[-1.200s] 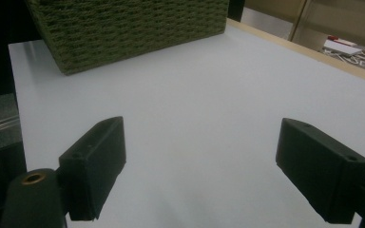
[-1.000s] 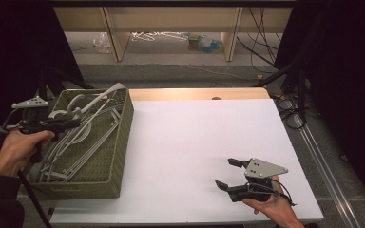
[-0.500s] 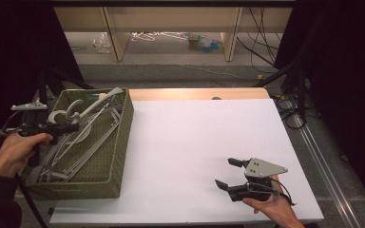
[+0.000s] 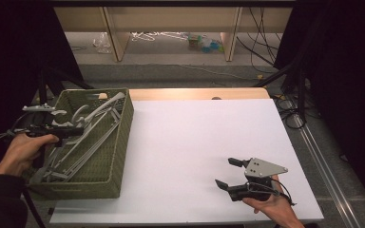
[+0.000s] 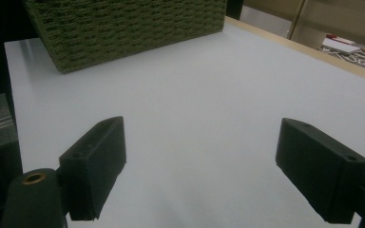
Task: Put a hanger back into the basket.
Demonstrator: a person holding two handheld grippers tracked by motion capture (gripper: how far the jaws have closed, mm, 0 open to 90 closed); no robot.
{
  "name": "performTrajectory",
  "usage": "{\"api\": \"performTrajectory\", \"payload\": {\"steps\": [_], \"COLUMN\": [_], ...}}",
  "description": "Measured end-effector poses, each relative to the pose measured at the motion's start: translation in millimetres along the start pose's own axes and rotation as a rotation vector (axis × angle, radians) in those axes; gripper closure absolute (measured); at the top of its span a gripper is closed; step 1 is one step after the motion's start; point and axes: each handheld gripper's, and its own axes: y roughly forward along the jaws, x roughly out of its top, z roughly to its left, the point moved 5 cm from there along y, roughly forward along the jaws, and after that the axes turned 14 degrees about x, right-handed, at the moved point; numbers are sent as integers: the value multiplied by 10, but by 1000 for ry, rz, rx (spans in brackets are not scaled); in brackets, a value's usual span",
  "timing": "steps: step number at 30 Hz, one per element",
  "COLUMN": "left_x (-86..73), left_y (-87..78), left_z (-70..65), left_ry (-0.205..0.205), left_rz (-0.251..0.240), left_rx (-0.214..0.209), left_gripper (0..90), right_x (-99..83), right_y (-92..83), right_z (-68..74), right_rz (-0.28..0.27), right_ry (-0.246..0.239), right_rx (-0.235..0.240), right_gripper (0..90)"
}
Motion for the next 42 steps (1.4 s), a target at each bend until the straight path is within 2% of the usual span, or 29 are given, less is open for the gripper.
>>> {"api": "performTrajectory", "payload": {"steps": [2, 3, 6, 10, 13, 16, 17, 18, 19, 20, 21, 22, 23, 25, 26, 27, 28, 29, 31, 32, 33, 34, 36, 37, 38, 39, 41, 42], "left_x": [-27, -39, -67, -102, -117, -131, -136, -139, -135, -131, -122, -112, -120, -139, -139, -147, -149, -157, -168, -177, -178, -185, -188, -202, -212, -227, -236, -243], "left_y": [42, 61, 137, 148, 154, 189, 191, 195, 196, 189, 186, 185, 190, 196, 201, 211, 219, 240, 271, 278, 284, 284, 294, 306, 340, 344, 365, 363], "left_z": [30, 49, 90, 222, 339, 392, 397, 406, 419, 450, 499, 528, 531, 559, 585, 582, 611, 597, 623, 623, 640, 634, 641, 646, 625, 613, 609, 609], "left_ry": [-16, -30, -52, -59, -103, -156, -158, -153, -143, -113, -57, -38, -62, -41, -15, -29, 12, -14, 6, -6, 17, -4, -2, 11, -13, -31, -42, -67], "left_rz": [1, 10, 32, 53, 35, 3, 4, 0, -7, -11, -23, -32, -32, -12, -10, -4, 6, 10, 22, 29, 34, 41, 44, 60, 51, 79, 90, 97], "left_rx": [18, 29, 57, 133, 202, 238, 246, 260, 277, 289, 284, 293, 309, 313, 315, 327, 333, 343, 344, 351, 344, 349, 335, 320, 334, 355, 367, 369], "left_gripper": [780, 774, 766, 740, 727, 721, 721, 721, 720, 720, 720, 720, 726, 748, 752, 755, 757, 761, 768, 769, 771, 772, 773, 773, 771, 769, 765, 764], "right_x": [-6, -1, 4, 0, -1, 0, -2, -5, -4, -6, -7, -8, -7, -7, -7, -8, -7, -7, -5, -5, -5, -5, -5, -5, -7, -7, -5, -3], "right_y": [-12, 9, 12, 9, 2, 2, 1, -13, 3, 4, 4, 4, 3, 3, 4, 5, 5, 4, 2, 2, 2, 1, 1, 2, 3, 4, 3, 1], "right_z": [4, 2, 1, 2, 0, -1, 1, -2, -2, 0, -2, -2, -3, -2, -2, -3, -3, -3, -5, -6, -6, -5, -8, -8, -5, -4, -9, -9], "right_rz": [17, -5, -12, -5, 1, 0, 2, 17, 1, 3, 3, 3, 4, 3, 3, 4, 4, 3, 3, 2, 2, 2, 2, 2, 5, 5, 4, 2], "right_ry": [6, 2, -1, 2, 0, -1, 4, 3, 3, 8, 8, 8, 6, 7, 7, 7, 7, 7, 3, 3, 3, 4, 3, 3, 6, 6, 0, 2], "right_rx": [-2, 4, -5, 3, 1, 0, 1, -7, 3, 5, 5, 5, 3, 4, 3, 2, 3, 2, 1, 1, 2, 2, 2, 2, 4, 3, 0, 2], "right_gripper": [181, 181, 181, 181, 181, 181, 181, 181, 181, 181, 181, 181, 181, 181, 181, 181, 181, 181, 181, 181, 181, 181, 181, 181, 181, 181, 181, 181]}}
